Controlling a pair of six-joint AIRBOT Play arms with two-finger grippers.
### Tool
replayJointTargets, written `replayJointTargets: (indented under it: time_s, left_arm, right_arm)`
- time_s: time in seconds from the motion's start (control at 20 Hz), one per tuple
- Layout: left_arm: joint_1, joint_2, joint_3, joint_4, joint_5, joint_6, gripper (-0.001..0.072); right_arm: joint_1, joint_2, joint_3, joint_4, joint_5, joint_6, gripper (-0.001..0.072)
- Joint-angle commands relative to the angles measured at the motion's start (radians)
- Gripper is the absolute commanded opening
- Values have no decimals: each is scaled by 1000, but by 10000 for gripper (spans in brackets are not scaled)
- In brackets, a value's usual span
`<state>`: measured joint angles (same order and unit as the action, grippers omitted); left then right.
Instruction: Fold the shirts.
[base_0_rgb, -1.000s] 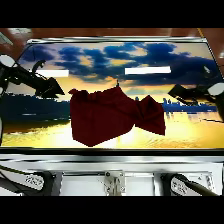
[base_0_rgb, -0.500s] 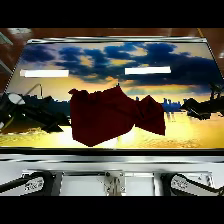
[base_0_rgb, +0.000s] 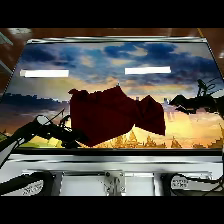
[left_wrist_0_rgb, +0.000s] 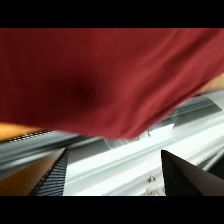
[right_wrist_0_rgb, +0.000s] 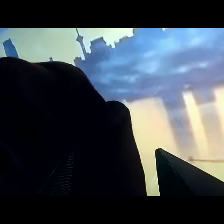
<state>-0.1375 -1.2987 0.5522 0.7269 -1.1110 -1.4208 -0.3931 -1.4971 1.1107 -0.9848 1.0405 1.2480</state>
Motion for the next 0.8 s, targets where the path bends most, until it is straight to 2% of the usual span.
replayJointTargets:
  time_s: [0.0, 0.05, 0.15, 0.3, 0.4, 0.55, 0.6, 0.65, 0.7, 0.75]
  left_arm:
    - [-72, -41, -13, -48, 107, -13, 653]
    - [-80, -43, -13, -63, 145, -13, 645]
    - [-82, -43, -13, -95, 190, -13, 419]
    - [-82, -43, -13, -100, 203, -13, 127]
    - [-82, -37, -12, -100, 203, 6, 42]
    - [-81, -11, 7, -95, 203, 26, 41]
    - [-81, 3, 23, -85, 203, 26, 41]
    - [-80, 19, 42, -65, 203, 25, 41]
    - [-77, 38, 64, -38, 201, 24, 41]
    - [-69, 61, 93, -3, 192, 24, 40]
  right_arm:
    - [55, -51, 1, 8, -22, -51, 635]
    - [66, -63, 1, 8, -30, -54, 634]
    - [87, -85, 1, 8, -40, -59, 635]
    - [130, -128, 1, 9, -43, -77, 634]
    - [158, -152, 1, 9, -44, -86, 634]
    - [193, -162, 1, 9, -89, -90, 628]
    - [203, -162, 1, 17, -113, -90, 505]
    - [204, -161, 4, 20, -118, -90, 261]
    - [203, -159, 12, 24, -116, -90, 63]
    - [203, -150, 26, 24, -103, -91, 65]
